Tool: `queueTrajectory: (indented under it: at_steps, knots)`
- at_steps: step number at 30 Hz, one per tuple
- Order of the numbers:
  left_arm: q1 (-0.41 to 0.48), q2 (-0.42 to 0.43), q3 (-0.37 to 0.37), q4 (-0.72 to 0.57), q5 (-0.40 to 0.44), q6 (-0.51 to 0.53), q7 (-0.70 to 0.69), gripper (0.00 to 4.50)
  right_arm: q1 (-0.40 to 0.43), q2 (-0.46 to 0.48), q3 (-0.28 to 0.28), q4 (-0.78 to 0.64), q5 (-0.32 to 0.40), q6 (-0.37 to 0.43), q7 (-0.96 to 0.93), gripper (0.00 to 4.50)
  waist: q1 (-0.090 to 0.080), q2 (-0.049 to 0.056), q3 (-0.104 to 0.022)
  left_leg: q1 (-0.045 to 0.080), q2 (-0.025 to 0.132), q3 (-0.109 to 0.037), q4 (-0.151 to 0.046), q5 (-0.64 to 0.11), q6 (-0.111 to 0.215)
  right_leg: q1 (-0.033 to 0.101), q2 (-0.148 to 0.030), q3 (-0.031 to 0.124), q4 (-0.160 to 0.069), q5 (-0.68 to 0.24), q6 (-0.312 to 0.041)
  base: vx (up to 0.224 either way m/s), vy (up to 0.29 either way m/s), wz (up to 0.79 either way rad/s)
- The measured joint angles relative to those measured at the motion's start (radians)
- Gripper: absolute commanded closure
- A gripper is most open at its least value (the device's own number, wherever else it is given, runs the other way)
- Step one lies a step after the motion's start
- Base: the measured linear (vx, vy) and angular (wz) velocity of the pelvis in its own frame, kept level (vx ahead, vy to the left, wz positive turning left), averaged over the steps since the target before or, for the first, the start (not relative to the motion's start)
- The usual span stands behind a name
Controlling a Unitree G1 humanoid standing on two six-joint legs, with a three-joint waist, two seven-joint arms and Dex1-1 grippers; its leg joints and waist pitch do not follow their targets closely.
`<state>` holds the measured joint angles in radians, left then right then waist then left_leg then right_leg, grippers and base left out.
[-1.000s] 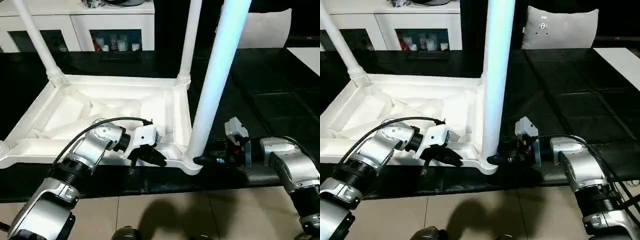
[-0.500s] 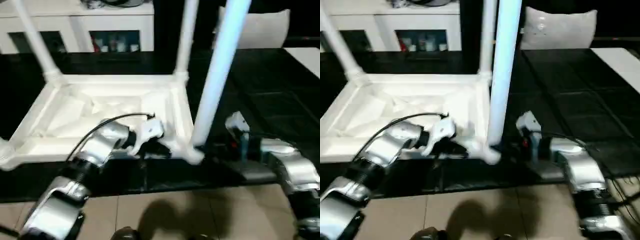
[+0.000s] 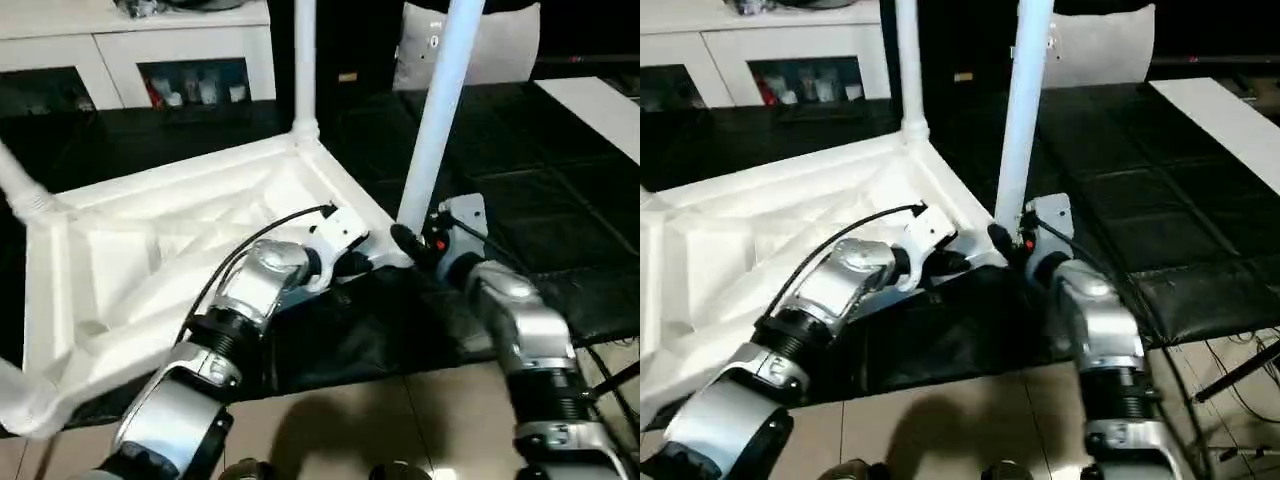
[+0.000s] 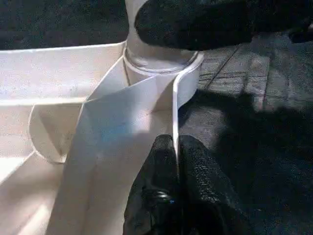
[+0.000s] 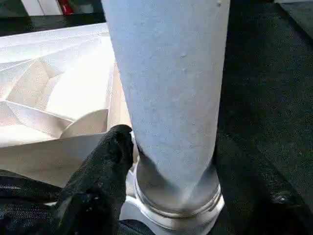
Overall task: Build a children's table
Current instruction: Rotate leg to tighten
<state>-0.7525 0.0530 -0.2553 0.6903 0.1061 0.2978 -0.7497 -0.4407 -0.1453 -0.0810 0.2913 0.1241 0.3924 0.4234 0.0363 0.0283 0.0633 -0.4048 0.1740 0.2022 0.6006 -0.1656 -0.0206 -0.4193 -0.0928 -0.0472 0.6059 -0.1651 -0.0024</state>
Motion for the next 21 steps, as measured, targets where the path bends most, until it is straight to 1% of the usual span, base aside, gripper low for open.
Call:
queueTrajectory:
  at_steps: [2,3,4,8,9,10,11,14,15,17,18,20,21]
  knots:
    - [0.0,0.008,-0.006,0.0,0.0,-0.017,-0.01,4.5,0.0,-0.011,0.006,-0.002,0.0,-0.002,0.022,1.42,-0.001,0.0,0.0,0.0,0.0,0.0,0.0,0.0,0.0,0.0,0.0,0.0,0.0,0.0,0.0,0.0,0.0,0.0]
    - [0.001,0.018,-0.011,0.002,0.0,-0.038,-0.022,4.5,0.001,-0.028,0.014,-0.005,0.0,-0.003,0.044,1.23,-0.001,0.0,0.0,0.0,0.0,0.0,0.0,0.0,0.0,0.0,0.0,0.0,0.0,0.0,0.0,0.0,0.0,0.0]
    - [0.003,0.027,-0.017,0.002,0.0,-0.054,-0.037,4.5,0.006,-0.043,0.02,-0.011,0.0,-0.005,0.065,1.23,0.001,0.0,0.0,0.0,0.0,0.0,0.0,0.0,0.0,0.001,0.0,0.0,0.0,0.0,0.0,0.0,0.0,0.0]
    - [0.023,0.072,-0.027,0.0,-0.003,-0.108,-0.106,4.5,0.036,-0.096,0.045,-0.017,0.018,-0.036,0.169,0.86,0.005,0.0,0.0,0.001,0.0,0.0,0.0,0.0,0.0,0.002,0.0,-0.001,0.0,0.0,0.0,0.0,0.0,0.0]
    - [0.032,0.09,-0.028,-0.006,-0.004,-0.121,-0.131,4.5,0.05,-0.115,0.052,-0.017,0.029,-0.053,0.209,0.86,0.008,0.0,0.0,0.002,0.0,0.0,0.0,0.0,0.0,0.002,0.0,-0.001,0.0,0.0,0.0,0.0,0.0,0.0]
    - [0.038,0.102,-0.032,-0.013,-0.005,-0.129,-0.154,4.5,0.056,-0.134,0.058,-0.016,0.035,-0.062,0.246,0.67,0.011,0.001,0.0,0.002,0.0,0.0,0.001,0.0,0.0,0.002,0.0,0.0,0.0,0.001,-0.001,0.0,0.0,0.0]
    - [0.042,0.116,-0.038,-0.02,-0.007,-0.14,-0.178,4.5,0.059,-0.152,0.063,-0.016,0.036,-0.078,0.279,0.67,0.015,0.001,0.0,0.002,0.0,0.0,0.001,0.0,0.0,0.003,0.0,0.0,0.0,0.001,-0.001,0.0,0.0,0.0]
    - [0.051,0.148,-0.059,-0.033,-0.013,-0.179,-0.236,4.5,0.06,-0.196,0.078,-0.017,0.035,-0.124,0.351,0.45,0.025,0.001,0.0,0.002,0.0,0.0,0.001,0.0,0.0,0.004,0.0,0.0,0.0,0.001,-0.002,0.0,0.0,0.0]
    - [0.06,0.171,-0.074,-0.045,-0.017,-0.215,-0.281,4.5,0.061,-0.227,0.1,-0.017,0.035,-0.149,0.405,0.45,0.03,0.001,0.0,0.002,0.0,0.0,0.001,0.0,0.0,0.004,0.0,0.0,0.0,0.001,-0.002,0.0,0.0,0.0]
    - [0.077,0.2,-0.086,-0.061,-0.025,-0.251,-0.343,4.5,0.067,-0.27,0.112,-0.017,0.038,-0.168,0.479,0.45,0.041,0.001,0.0,0.003,0.0,0.0,0.001,0.0,0.0,0.005,0.0,-0.001,0.0,0.001,-0.002,0.0,0.0,0.0]
    - [0.079,0.215,-0.094,-0.065,-0.026,-0.272,-0.373,4.5,0.071,-0.288,0.115,-0.016,0.039,-0.172,0.517,0.45,0.05,0.001,0.0,0.003,0.0,0.0,0.001,0.0,0.0,0.005,0.0,-0.001,0.0,0.001,-0.002,0.0,0.0,0.0]
    - [0.079,0.238,-0.103,-0.068,-0.025,-0.297,-0.416,4.5,0.072,-0.304,0.13,-0.016,0.048,-0.183,0.577,0.45,0.056,0.001,0.0,0.003,0.0,0.0,0.002,0.0,0.0,0.005,-0.001,0.0,0.001,0.001,-0.002,0.0,0.0,0.0]
    - [0.078,0.251,-0.109,-0.068,-0.025,-0.313,-0.445,4.5,0.072,-0.318,0.143,-0.015,0.066,-0.19,0.633,0.45,0.059,0.001,0.0,0.003,0.0,0.0,0.002,0.0,0.0,0.005,-0.001,0.0,0.001,0.001,-0.002,0.0,0.0,0.0]
